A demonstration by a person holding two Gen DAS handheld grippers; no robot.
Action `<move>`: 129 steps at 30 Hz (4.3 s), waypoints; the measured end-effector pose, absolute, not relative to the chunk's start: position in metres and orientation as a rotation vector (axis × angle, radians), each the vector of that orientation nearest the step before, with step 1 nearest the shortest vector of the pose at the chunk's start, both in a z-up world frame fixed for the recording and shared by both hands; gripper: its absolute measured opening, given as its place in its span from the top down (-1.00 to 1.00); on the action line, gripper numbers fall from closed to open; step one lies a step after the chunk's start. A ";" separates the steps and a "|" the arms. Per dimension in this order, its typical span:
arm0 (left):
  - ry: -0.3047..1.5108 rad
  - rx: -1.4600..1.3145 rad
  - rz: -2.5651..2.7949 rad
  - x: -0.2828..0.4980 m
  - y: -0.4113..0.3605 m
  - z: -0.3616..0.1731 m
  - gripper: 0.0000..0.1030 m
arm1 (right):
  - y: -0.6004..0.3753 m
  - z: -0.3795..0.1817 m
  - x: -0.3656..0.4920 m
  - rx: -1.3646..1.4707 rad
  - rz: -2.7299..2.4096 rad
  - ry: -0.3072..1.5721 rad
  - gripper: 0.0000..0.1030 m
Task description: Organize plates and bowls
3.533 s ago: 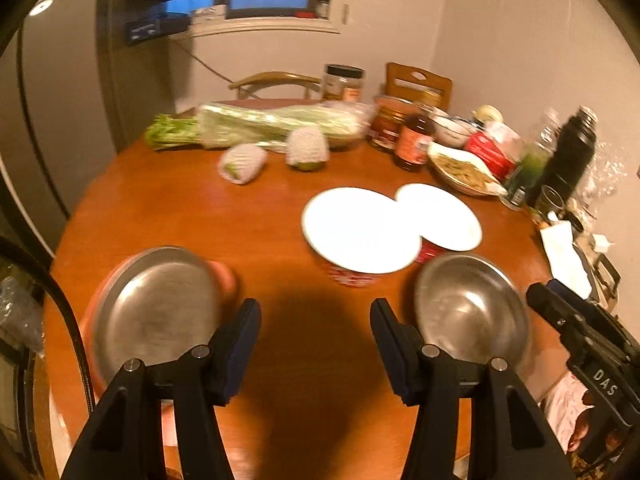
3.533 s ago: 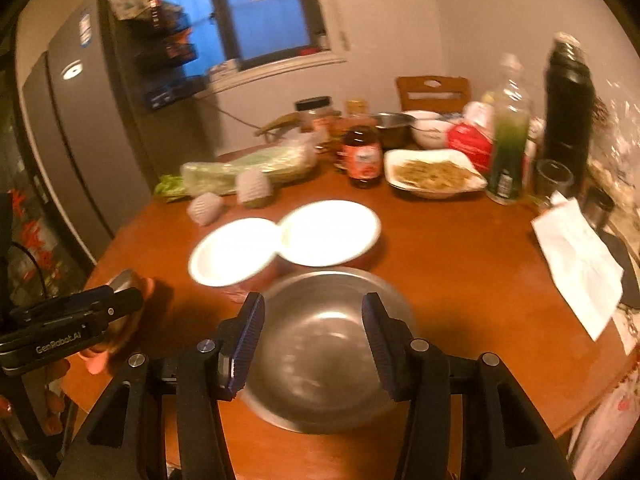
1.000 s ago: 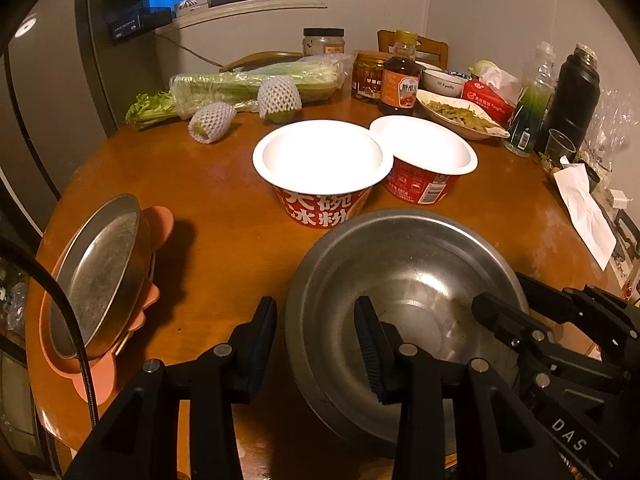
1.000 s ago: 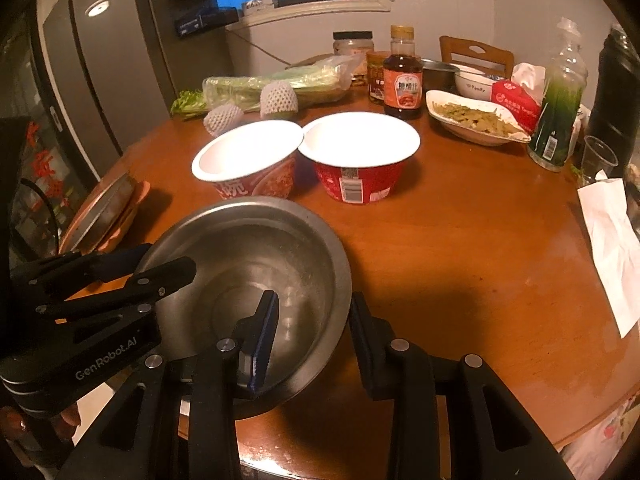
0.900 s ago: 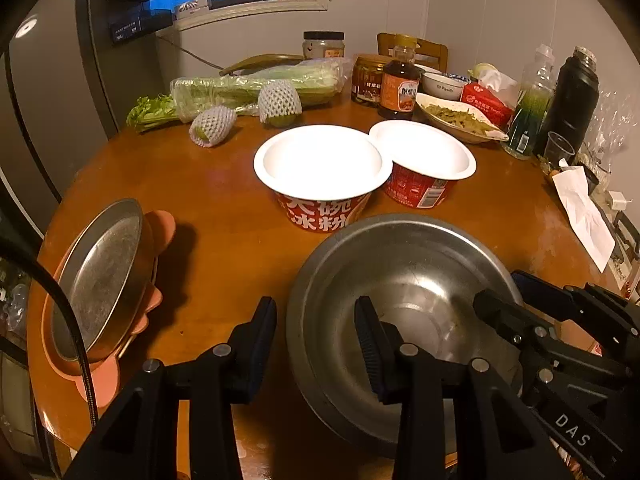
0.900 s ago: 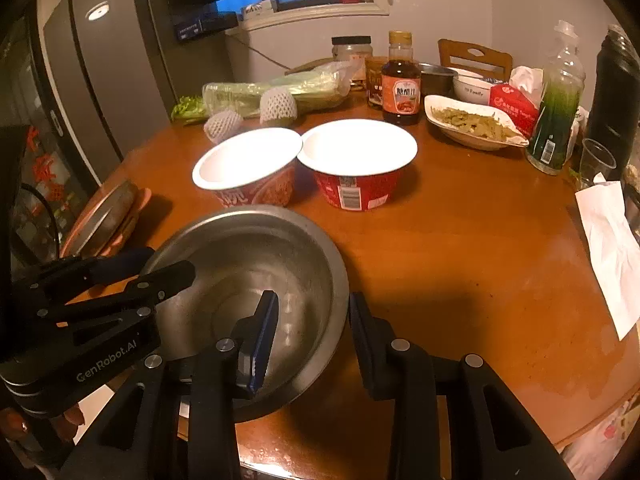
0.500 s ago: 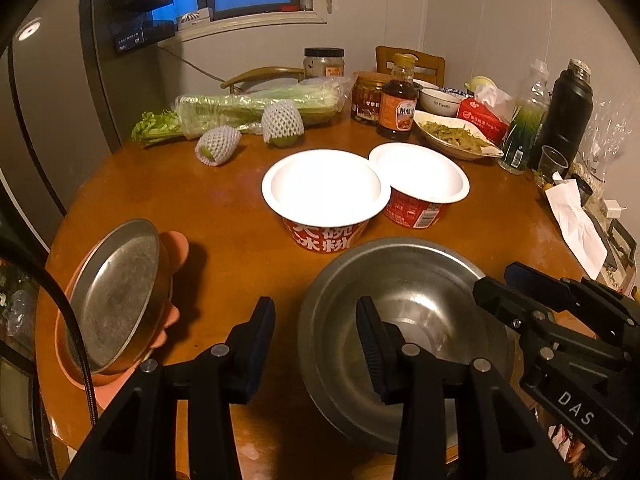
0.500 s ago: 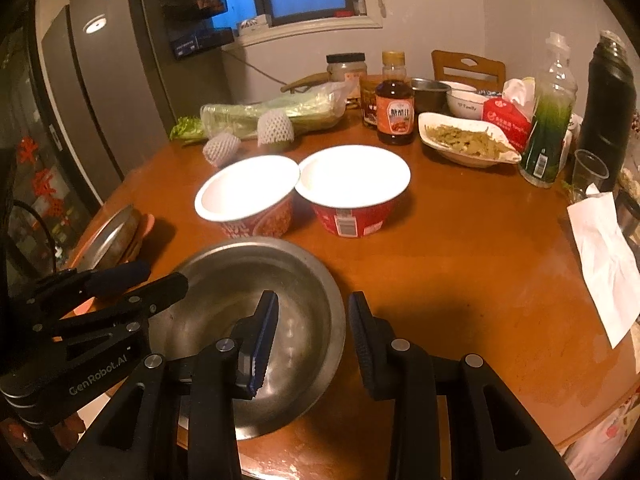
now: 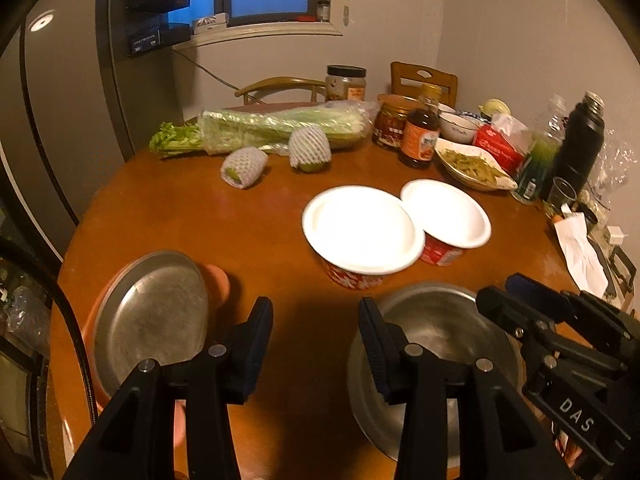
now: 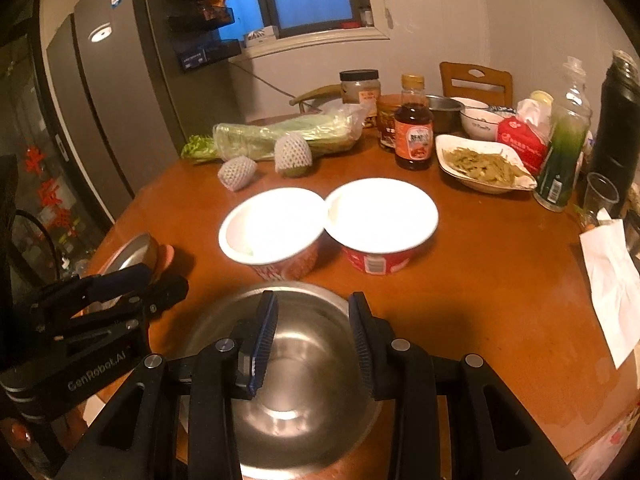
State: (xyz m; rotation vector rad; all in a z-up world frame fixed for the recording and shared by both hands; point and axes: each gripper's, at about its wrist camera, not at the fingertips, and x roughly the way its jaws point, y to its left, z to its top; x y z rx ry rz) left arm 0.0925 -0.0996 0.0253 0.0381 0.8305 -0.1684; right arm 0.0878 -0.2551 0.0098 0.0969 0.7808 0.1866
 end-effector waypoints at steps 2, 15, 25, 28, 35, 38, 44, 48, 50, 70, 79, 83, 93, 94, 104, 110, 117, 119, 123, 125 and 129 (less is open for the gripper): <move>0.826 0.033 -0.167 0.099 -0.096 0.029 0.12 | -0.251 0.012 0.093 0.103 0.189 0.781 0.27; 0.857 0.031 -0.194 0.160 -0.099 0.034 0.09 | -0.237 0.003 0.131 0.170 0.191 0.831 0.26; 0.931 0.047 -0.176 0.195 -0.109 0.010 0.09 | -0.236 -0.013 0.156 0.233 0.197 0.889 0.26; 0.935 0.045 -0.175 0.200 -0.110 0.006 0.09 | -0.234 -0.017 0.161 0.240 0.202 0.899 0.26; 0.954 0.047 -0.171 0.206 -0.111 -0.001 0.09 | -0.231 -0.023 0.168 0.245 0.203 0.912 0.26; 0.967 0.050 -0.174 0.209 -0.112 -0.005 0.09 | -0.230 -0.024 0.170 0.241 0.202 0.902 0.25; 0.988 0.044 -0.199 0.211 -0.115 -0.013 0.09 | -0.228 -0.025 0.174 0.224 0.205 0.903 0.30; 1.003 0.037 -0.232 0.211 -0.118 -0.017 0.15 | -0.226 -0.029 0.175 0.222 0.225 0.916 0.35; 1.000 0.033 -0.230 0.210 -0.117 -0.017 0.17 | -0.223 -0.029 0.175 0.210 0.224 0.910 0.36; 0.876 0.014 -0.231 0.172 -0.102 0.035 0.18 | -0.212 0.013 0.148 0.156 0.264 0.795 0.37; 0.834 0.033 -0.249 0.143 -0.111 0.052 0.18 | -0.218 0.026 0.120 0.154 0.256 0.758 0.37; 0.826 0.036 -0.255 0.131 -0.115 0.054 0.18 | -0.223 0.031 0.105 0.155 0.250 0.740 0.37; 0.813 0.058 -0.285 0.098 -0.131 0.054 0.18 | -0.235 0.036 0.070 0.148 0.227 0.715 0.37; 0.812 0.061 -0.289 0.094 -0.133 0.053 0.18 | -0.236 0.034 0.066 0.149 0.224 0.715 0.37; 0.855 0.081 -0.324 0.067 -0.148 0.033 0.18 | -0.250 0.017 0.034 0.164 0.205 0.746 0.37; 0.887 0.091 -0.335 0.059 -0.153 0.018 0.18 | -0.252 0.004 0.021 0.155 0.196 0.785 0.37; 0.923 0.106 -0.326 0.058 -0.155 0.002 0.18 | -0.254 -0.012 0.017 0.145 0.183 0.834 0.37; 0.927 0.113 -0.319 0.059 -0.156 0.000 0.18 | -0.254 -0.015 0.018 0.140 0.178 0.841 0.37; 0.930 0.112 -0.315 0.062 -0.156 -0.002 0.18 | -0.252 -0.017 0.021 0.119 0.169 0.843 0.36; 0.932 0.111 -0.313 0.064 -0.156 -0.004 0.18 | -0.251 -0.017 0.021 0.107 0.164 0.844 0.36; 0.932 0.109 -0.305 0.066 -0.152 -0.004 0.18 | -0.249 -0.019 0.025 0.095 0.156 0.845 0.36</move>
